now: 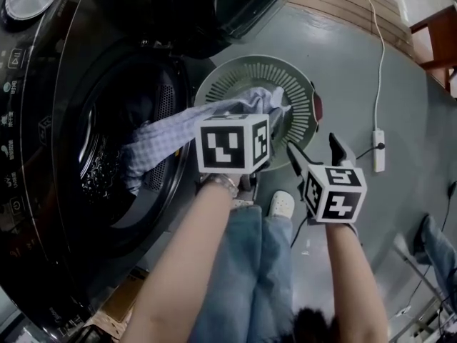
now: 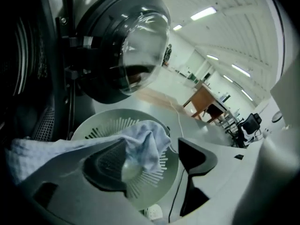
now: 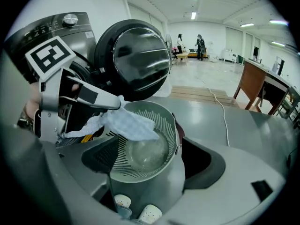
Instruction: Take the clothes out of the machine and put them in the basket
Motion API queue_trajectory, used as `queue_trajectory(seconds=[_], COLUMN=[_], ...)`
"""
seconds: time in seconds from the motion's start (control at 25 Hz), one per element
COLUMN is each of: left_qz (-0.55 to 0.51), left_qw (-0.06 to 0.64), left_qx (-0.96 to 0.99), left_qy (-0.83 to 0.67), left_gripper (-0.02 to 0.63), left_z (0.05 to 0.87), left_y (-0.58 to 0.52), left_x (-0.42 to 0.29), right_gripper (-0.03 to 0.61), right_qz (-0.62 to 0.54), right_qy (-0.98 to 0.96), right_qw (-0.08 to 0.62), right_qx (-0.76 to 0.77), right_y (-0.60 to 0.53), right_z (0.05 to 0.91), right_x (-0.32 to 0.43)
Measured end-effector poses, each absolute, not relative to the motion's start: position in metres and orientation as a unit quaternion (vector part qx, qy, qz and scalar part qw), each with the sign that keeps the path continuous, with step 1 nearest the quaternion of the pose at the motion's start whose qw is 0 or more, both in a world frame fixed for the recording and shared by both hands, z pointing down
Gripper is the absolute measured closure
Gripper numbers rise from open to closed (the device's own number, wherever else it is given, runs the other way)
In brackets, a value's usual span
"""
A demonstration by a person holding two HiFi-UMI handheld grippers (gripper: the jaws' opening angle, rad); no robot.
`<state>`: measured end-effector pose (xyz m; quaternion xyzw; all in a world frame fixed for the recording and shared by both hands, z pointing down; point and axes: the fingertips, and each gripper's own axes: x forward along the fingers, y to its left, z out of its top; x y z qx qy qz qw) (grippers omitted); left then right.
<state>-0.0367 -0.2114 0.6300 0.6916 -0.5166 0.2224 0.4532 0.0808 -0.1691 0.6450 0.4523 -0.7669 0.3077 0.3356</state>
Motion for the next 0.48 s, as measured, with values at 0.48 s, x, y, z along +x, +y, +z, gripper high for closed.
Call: queue_trajectory(seconds=[0.48], left_qz=[0.362], left_qw=[0.391], left_qx=[0.585], left_qy=[-0.611], left_gripper=[0.163], left_z=[0.671], left_y=[-0.152], left_x=[-0.160], right_gripper=[0.160], right_qz=[0.299], right_qy=[-0.780], right_qw=[0.354], right_qx=[0.422], right_y=[-0.162], right_z=[0.650], right_x=[0.059])
